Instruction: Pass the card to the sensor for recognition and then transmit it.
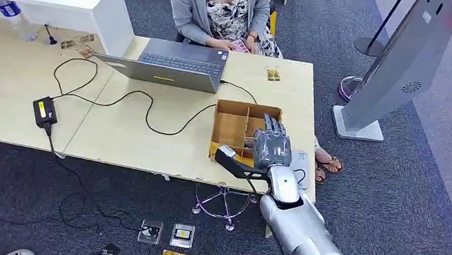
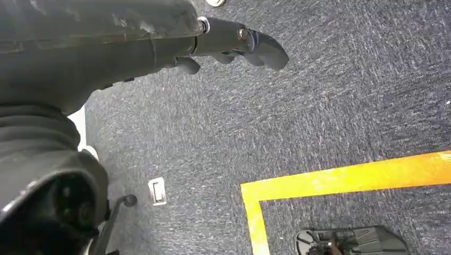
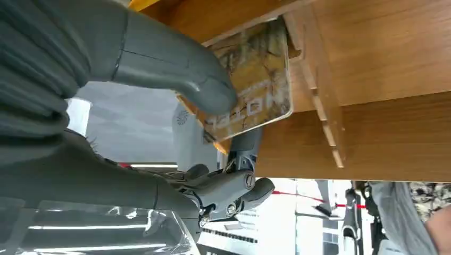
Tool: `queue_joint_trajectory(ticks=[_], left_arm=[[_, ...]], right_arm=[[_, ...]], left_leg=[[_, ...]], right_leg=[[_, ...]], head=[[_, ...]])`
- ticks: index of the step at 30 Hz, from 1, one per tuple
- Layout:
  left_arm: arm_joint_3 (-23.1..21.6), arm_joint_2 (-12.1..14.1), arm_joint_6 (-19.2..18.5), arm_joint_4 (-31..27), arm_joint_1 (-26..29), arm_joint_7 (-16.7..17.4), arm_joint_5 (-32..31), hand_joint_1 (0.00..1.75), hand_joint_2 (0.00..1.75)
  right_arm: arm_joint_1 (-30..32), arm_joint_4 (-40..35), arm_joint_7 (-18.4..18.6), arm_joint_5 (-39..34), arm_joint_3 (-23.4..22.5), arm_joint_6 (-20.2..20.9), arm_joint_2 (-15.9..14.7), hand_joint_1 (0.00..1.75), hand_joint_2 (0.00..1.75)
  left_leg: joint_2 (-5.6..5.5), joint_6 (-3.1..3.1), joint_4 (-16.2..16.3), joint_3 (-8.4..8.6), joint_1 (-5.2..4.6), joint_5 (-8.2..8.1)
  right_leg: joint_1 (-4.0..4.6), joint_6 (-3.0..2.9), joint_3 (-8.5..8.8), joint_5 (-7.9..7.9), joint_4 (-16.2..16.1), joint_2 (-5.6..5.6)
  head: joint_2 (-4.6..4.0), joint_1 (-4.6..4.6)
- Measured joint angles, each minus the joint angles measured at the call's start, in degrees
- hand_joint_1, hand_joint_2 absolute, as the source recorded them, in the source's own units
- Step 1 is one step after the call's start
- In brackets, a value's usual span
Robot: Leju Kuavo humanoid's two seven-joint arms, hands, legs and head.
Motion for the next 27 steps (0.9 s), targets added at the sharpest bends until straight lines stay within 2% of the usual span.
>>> queue_joint_trajectory(ticks=[20, 27], left_arm=[[0.0, 0.0, 0.24, 0.0, 0.01, 0.22, -0.68, 0.0, 0.0], [-0.02, -0.04, -0.77, 0.0, -0.51, 0.22, -1.46, 0.0, 0.0]], right_arm=[[-0.31, 0.09, -1.16, -1.71, 0.07, 0.07, 0.04, 1.75, 1.75], [-0.32, 0.79, -1.49, -4.0, 0.07, -1.27, 0.02, 1.75, 1.75]], left_leg=[[0.0, 0.0, 0.0, 0.0, 0.0, 0.0], [0.0, 0.0, 0.0, 0.01, 0.0, 0.0]], right_leg=[[0.0, 0.0, 0.0, 0.0, 0.0, 0.01], [0.0, 0.0, 0.0, 0.0, 0.0, 0.01]], head=[[0.0, 0.0], [0.0, 0.0]])
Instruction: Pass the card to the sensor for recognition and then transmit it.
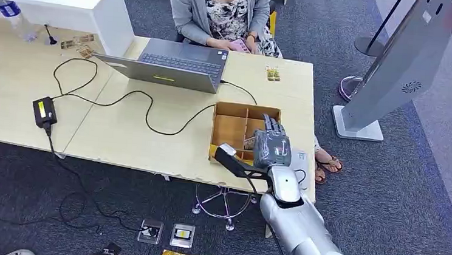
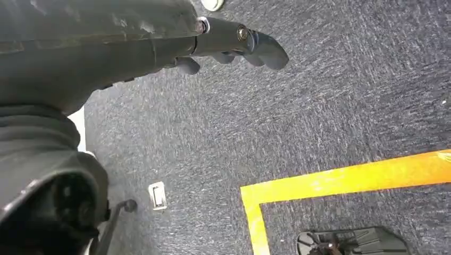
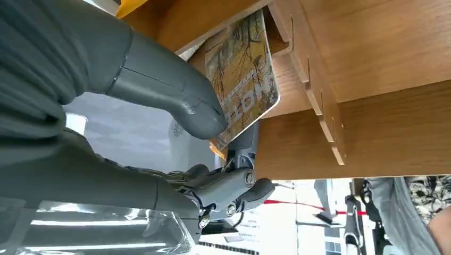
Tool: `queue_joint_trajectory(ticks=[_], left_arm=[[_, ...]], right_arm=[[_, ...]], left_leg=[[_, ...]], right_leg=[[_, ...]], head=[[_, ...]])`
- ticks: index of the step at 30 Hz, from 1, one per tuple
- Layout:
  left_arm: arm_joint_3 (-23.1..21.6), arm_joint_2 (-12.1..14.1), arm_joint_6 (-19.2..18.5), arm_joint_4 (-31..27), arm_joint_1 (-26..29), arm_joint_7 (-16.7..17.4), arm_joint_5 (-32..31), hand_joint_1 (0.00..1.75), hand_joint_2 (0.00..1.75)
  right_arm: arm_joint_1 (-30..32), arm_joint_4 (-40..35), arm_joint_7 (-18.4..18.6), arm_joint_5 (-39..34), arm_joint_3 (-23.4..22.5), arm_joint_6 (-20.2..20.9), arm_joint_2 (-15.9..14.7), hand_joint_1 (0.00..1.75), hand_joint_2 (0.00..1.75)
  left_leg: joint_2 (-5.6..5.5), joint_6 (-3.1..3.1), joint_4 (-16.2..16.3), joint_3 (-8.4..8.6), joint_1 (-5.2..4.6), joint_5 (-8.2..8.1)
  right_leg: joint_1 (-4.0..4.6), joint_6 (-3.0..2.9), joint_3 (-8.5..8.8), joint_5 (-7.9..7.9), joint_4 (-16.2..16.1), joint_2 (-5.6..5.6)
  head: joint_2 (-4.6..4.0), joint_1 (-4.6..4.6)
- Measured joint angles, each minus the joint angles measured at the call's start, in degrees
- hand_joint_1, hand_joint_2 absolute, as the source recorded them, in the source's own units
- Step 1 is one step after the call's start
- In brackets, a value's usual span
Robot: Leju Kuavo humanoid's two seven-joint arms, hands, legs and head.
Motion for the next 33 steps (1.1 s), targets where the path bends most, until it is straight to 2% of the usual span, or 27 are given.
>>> queue_joint_trajectory(ticks=[9, 15, 23, 30, 33], left_arm=[[-0.31, -0.07, -0.85, 0.0, -0.57, -0.02, -0.68, 0.0, 0.0], [-0.81, -0.22, -1.07, 0.0, -0.74, -0.02, -0.76, 0.0, 0.0], [-1.33, -0.3, -1.42, 0.0, -1.1, -0.02, -0.57, 0.0, 0.0], [-1.36, -0.44, -1.55, 0.0, -1.51, 0.02, -0.61, 0.0, 0.0], [-1.49, -0.52, -1.66, 0.0, -1.87, 0.37, -0.87, 0.0, 0.0]], right_arm=[[-2.69, -0.87, -0.7, -2.4, 0.0, -1.66, 0.0, 1.75, 1.75], [-4.35, -3.65, -2.32, -4.96, -0.11, -4.41, 0.0, 1.75, 1.75], [-5.15, -9.64, -3.54, -7.15, -0.13, -5.07, 0.11, 1.75, 1.75], [-5.34, -9.9, -4.79, -7.56, -0.09, -5.2, 1.49, 1.75, 1.75], [-6.72, -9.07, -4.9, -7.56, -0.02, -3.7, 2.01, 1.75, 1.75]], left_leg=[[0.01, 0.0, 0.0, 0.01, 0.0, 0.0], [0.01, 0.0, 0.01, 0.0, 0.0, 0.0], [0.0, 0.0, 0.0, 0.0, 0.0, 0.0], [0.0, 0.0, 0.0, 0.0, 0.0, 0.0], [0.01, 0.0, 0.0, -0.01, 0.0, 0.0]], right_leg=[[0.0, 0.0, 0.0, 0.01, 0.01, 0.01], [0.0, 0.0, 0.0, 0.01, 0.02, 0.02], [0.0, 0.0, 0.0, 0.01, 0.01, 0.01], [0.0, 0.0, 0.0, 0.01, 0.01, 0.01], [0.0, 0.0, 0.0, 0.01, 0.02, 0.01]], head=[[0.0, -0.02], [0.0, -0.02], [0.0, -0.02], [0.0, 0.0], [0.0, 0.0]])
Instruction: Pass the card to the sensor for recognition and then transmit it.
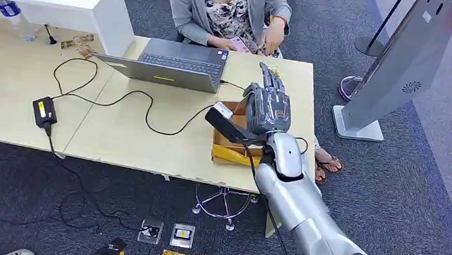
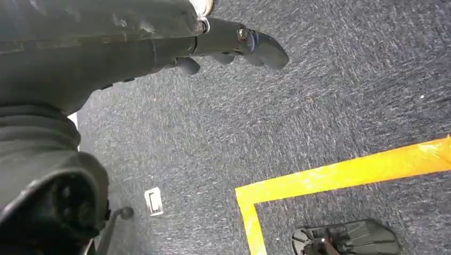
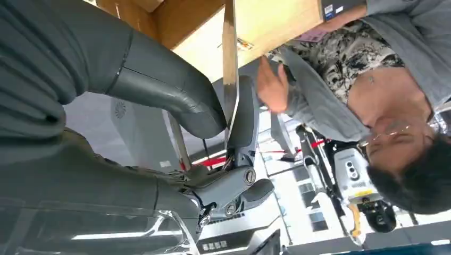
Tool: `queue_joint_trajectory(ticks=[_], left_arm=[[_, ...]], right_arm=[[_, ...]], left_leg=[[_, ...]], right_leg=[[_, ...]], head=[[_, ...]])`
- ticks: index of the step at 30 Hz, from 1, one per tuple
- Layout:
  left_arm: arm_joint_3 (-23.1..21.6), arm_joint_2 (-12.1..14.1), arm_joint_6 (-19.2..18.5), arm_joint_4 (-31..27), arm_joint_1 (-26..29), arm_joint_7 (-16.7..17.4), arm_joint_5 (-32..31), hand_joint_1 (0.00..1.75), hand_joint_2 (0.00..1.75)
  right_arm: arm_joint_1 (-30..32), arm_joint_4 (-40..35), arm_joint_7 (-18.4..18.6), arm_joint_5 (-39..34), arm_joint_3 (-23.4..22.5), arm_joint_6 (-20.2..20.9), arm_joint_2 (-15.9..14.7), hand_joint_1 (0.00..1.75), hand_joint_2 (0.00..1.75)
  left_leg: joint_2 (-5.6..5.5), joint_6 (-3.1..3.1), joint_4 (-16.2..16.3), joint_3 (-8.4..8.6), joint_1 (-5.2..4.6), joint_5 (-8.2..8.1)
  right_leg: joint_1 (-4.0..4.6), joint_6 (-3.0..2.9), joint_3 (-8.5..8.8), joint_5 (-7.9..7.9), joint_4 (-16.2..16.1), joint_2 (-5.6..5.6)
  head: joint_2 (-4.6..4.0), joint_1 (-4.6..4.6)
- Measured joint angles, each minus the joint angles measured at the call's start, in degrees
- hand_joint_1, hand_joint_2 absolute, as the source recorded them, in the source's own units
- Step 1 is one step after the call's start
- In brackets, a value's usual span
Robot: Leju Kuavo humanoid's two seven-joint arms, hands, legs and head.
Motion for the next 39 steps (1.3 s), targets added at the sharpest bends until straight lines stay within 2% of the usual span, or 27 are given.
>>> queue_joint_trajectory(ticks=[3, 8, 12, 24, 39], left_arm=[[-0.33, -0.09, -0.22, 0.0, -0.51, 0.37, -0.48, 0.0, 0.0], [-1.25, -0.35, -0.24, 0.0, -1.29, 1.05, -1.07, 0.0, 0.0], [-1.4, -0.59, -0.13, -0.02, -1.39, 1.16, -1.09, 0.0, 0.0], [-2.36, -0.98, -0.96, -0.02, -1.75, 1.16, -1.64, 0.0, 0.0], [-3.26, -1.44, -1.27, -0.02, -2.44, 1.4, -1.77, 0.0, 0.0]], right_arm=[[-2.38, 1.6, 0.72, 1.01, 0.13, 2.7, 0.85, 1.75, 1.75], [-7.89, 5.47, 3.65, 3.56, 0.55, 9.8, 2.93, 1.75, 1.75], [-10.73, 7.28, 5.35, 5.35, 1.38, 12.02, 4.31, 1.75, 1.75], [-12.82, 10.6, 7.47, 6.21, 1.64, 12.7, 6.45, 1.75, 1.75], [-13.3, 12.7, 9.97, 8.37, 2.1, 13.55, 6.47, 1.75, 1.75]], left_leg=[[0.0, 0.0, 0.0, -0.01, 0.0, 0.0], [0.0, 0.0, 0.0, -0.01, 0.0, 0.0], [0.0, 0.0, 0.0, -0.01, 0.0, 0.0], [-0.01, 0.0, 0.0, 0.0, 0.0, 0.0], [0.0, 0.0, 0.01, 0.0, 0.0, 0.0]], right_leg=[[0.0, 0.0, 0.0, 0.0, 0.0, -0.01], [0.0, 0.0, 0.0, 0.0, 0.01, -0.01], [0.0, 0.0, -0.01, 0.0, 0.01, 0.0], [0.0, 0.0, -0.01, 0.0, 0.0, -0.02], [0.0, 0.0, -0.01, 0.0, 0.0, 0.0]], head=[[0.0, -0.02], [0.0, 0.0], [0.0, 0.0], [0.0, 0.0], [0.0, 0.0]])
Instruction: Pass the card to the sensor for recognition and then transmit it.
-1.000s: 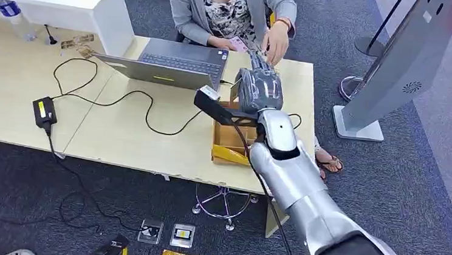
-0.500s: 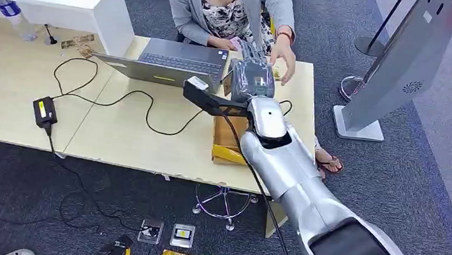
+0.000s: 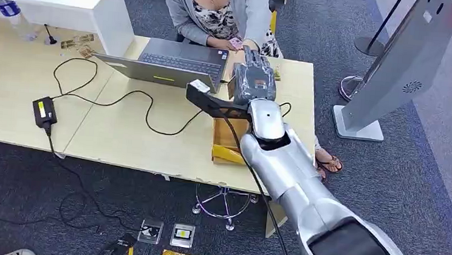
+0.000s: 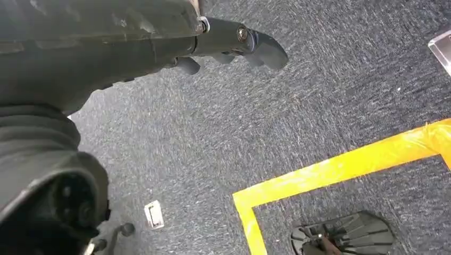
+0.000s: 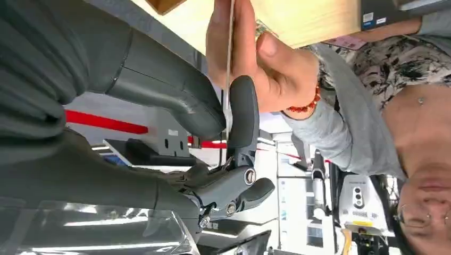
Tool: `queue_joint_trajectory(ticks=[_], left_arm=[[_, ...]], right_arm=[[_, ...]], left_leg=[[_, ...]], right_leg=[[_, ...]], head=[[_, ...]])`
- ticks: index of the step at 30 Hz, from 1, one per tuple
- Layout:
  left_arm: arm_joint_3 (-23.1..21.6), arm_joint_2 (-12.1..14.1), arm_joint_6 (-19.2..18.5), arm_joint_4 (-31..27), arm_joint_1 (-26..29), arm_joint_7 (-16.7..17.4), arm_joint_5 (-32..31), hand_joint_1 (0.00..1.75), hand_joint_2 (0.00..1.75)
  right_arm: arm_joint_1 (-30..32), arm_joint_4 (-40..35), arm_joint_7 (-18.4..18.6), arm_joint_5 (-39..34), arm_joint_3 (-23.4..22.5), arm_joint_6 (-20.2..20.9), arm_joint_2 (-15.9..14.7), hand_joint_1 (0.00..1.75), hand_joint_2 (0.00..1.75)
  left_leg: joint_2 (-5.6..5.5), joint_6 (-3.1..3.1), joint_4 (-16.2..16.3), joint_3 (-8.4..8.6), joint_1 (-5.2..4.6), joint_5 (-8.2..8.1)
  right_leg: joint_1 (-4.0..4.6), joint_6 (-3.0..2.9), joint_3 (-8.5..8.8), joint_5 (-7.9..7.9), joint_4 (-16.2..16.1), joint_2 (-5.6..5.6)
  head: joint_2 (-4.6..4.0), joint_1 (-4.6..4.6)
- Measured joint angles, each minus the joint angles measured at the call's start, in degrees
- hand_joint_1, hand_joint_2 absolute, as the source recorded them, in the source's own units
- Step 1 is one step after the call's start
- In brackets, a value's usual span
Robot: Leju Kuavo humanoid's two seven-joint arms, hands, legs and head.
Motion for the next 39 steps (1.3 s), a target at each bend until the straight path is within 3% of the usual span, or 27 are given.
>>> queue_joint_trajectory(ticks=[8, 9, 16, 20, 23, 30, 33, 37, 38, 39], left_arm=[[-0.79, -0.11, 0.07, 0.0, 0.02, 0.0, 0.02, 0.0, 0.0], [-0.81, -0.13, 0.07, 0.0, 0.02, 0.0, 0.04, 0.0, 0.0], [-0.87, -0.24, -0.02, 0.0, 0.01, 0.2, 0.28, 0.0, 0.0], [-0.87, -0.26, -0.07, 0.0, 0.04, 0.2, 0.87, 0.0, 0.0], [-0.87, -0.26, -0.24, 0.0, 0.17, 0.2, 1.2, 0.0, 0.0], [-1.01, -0.22, -1.03, 0.02, 0.35, 0.22, 1.14, 0.0, 0.0], [-2.03, 0.06, -2.27, 0.02, 0.39, 0.2, 0.48, 0.0, 0.0], [-2.36, 0.31, -4.0, 0.04, 0.55, -0.44, -0.79, 0.0, 0.0], [-2.38, 0.39, -4.13, 0.04, 0.51, -0.44, -0.85, 0.0, 0.0], [-2.43, 0.66, -4.78, 0.07, 0.31, -0.46, -1.25, 0.0, 0.0]], right_arm=[[-1.09, 1.09, 1.29, 1.14, 0.04, 0.24, -0.39, 1.75, 1.75], [-1.2, 1.23, 1.49, 1.31, 0.04, 0.31, -0.46, 0.0, 0.0], [-1.3, 1.86, 1.0, 1.47, 0.02, 0.11, -1.14, 0.0, 0.0], [-1.32, 2.21, 2.56, 1.79, -0.13, -2.89, -1.62, 0.0, 0.0], [-1.99, 2.36, 4.24, 0.04, -1.64, -7.32, -3.65, 0.0, 0.0], [-2.97, 2.78, 5.92, -2.41, -4.94, -7.47, -7.92, 0.0, 0.0], [-4.79, 3.1, 7.25, -4.52, -8.74, -6.95, -13.08, 0.0, 0.0], [-6.73, 3.32, 11.65, -6.94, -13.24, -6.95, -20.43, 0.0, 0.0], [-6.73, 3.35, 11.67, -7.31, -13.56, -6.95, -20.97, 0.0, 0.0], [-6.62, 3.48, 11.67, -9.59, -15.66, -6.84, -24.08, 0.0, 0.0]], left_leg=[[0.0, 0.0, 0.0, 0.0, 0.0, 0.0], [0.0, 0.0, 0.0, 0.0, 0.0, 0.0], [0.0, 0.0, 0.0, 0.0, 0.0, 0.0], [0.0, 0.0, 0.01, 0.02, 0.0, 0.0], [-0.01, 0.0, 0.02, 0.01, 0.0, 0.0], [0.07, 0.0, 0.04, 0.01, -0.04, 0.0], [-0.08, 0.04, 0.09, -0.04, -0.04, 0.02], [-0.04, 0.05, 0.08, -0.04, -0.06, 0.02], [-0.02, 0.06, 0.08, -0.04, -0.08, -0.02], [0.07, 0.07, 0.09, -0.01, -0.1, -0.04]], right_leg=[[0.0, 0.0, 0.0, 0.0, 0.0, -0.01], [0.0, 0.0, 0.0, 0.0, 0.0, -0.01], [0.0, 0.0, 0.0, 0.0, 0.0, 0.0], [0.0, 0.0, -0.02, 0.0, 0.0, 0.0], [0.0, 0.0, -0.01, 0.0, -0.01, -0.05], [-0.05, 0.02, -0.03, 0.03, -0.03, 0.07], [-0.05, 0.03, -0.11, 0.04, -0.06, -0.13], [-0.06, 0.06, -0.06, 0.06, -0.16, -0.09], [-0.09, 0.06, -0.04, 0.06, -0.16, -0.07], [-0.11, 0.07, -0.07, 0.07, -0.17, 0.0]], head=[[0.0, 0.0], [0.0, 0.0], [0.0, -0.02], [-0.02, 0.0], [0.0, 0.0], [0.0, -0.04], [0.0, -0.05], [0.0, 0.07], [0.0, -0.02], [-0.02, -0.02]])
